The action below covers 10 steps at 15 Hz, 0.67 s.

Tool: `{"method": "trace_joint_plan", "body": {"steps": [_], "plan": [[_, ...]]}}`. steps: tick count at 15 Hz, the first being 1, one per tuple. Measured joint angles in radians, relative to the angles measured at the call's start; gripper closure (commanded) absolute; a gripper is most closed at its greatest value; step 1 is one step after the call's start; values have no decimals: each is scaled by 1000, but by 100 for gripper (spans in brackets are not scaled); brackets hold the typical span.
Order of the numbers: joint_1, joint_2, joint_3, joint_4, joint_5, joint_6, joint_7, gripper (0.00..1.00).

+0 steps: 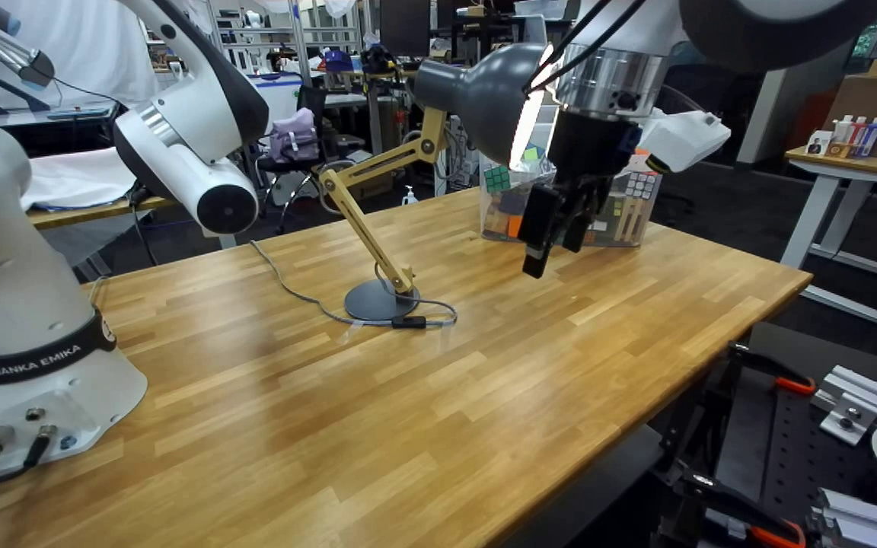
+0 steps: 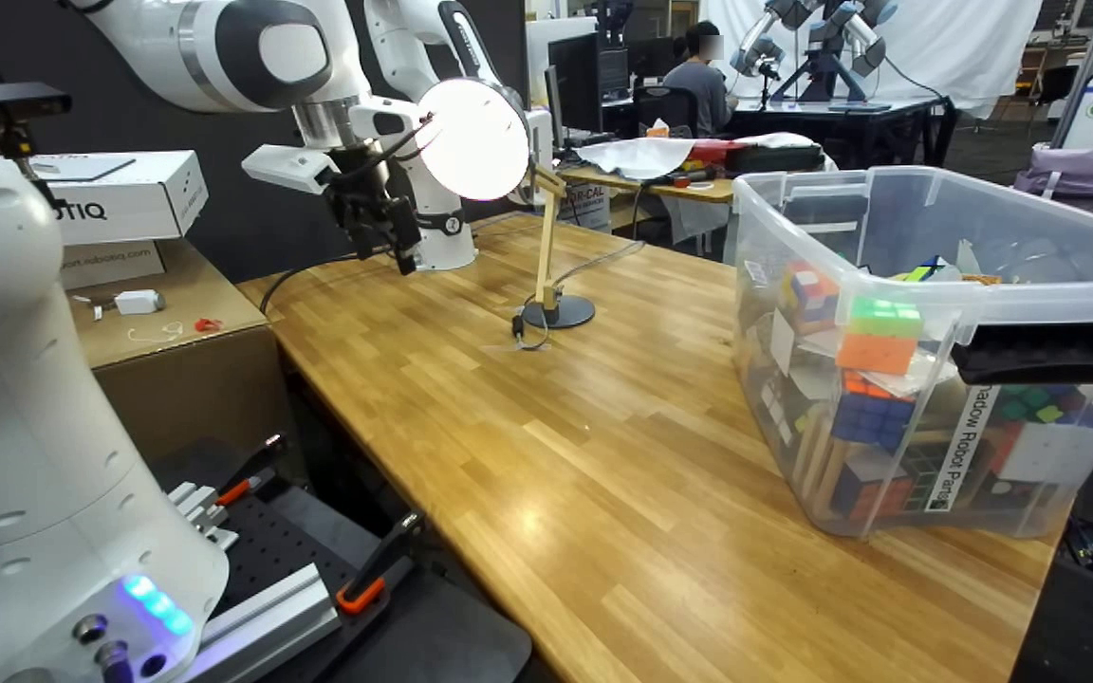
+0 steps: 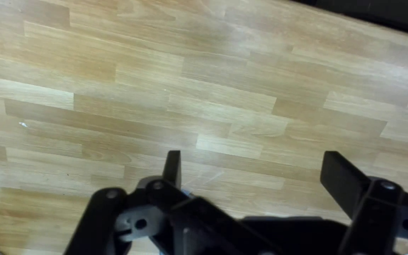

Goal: Put the Rubik's cube in the storage box then switch the desk lamp off and on

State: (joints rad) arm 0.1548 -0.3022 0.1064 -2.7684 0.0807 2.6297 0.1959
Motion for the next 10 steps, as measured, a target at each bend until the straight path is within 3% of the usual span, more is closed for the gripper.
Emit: {"method": "trace_joint_plan", "body": {"steps": [3, 10], "plan": [[40, -4, 3, 8, 13, -8, -61, 0], [36, -4, 3, 6, 12, -7, -60, 0]]}}
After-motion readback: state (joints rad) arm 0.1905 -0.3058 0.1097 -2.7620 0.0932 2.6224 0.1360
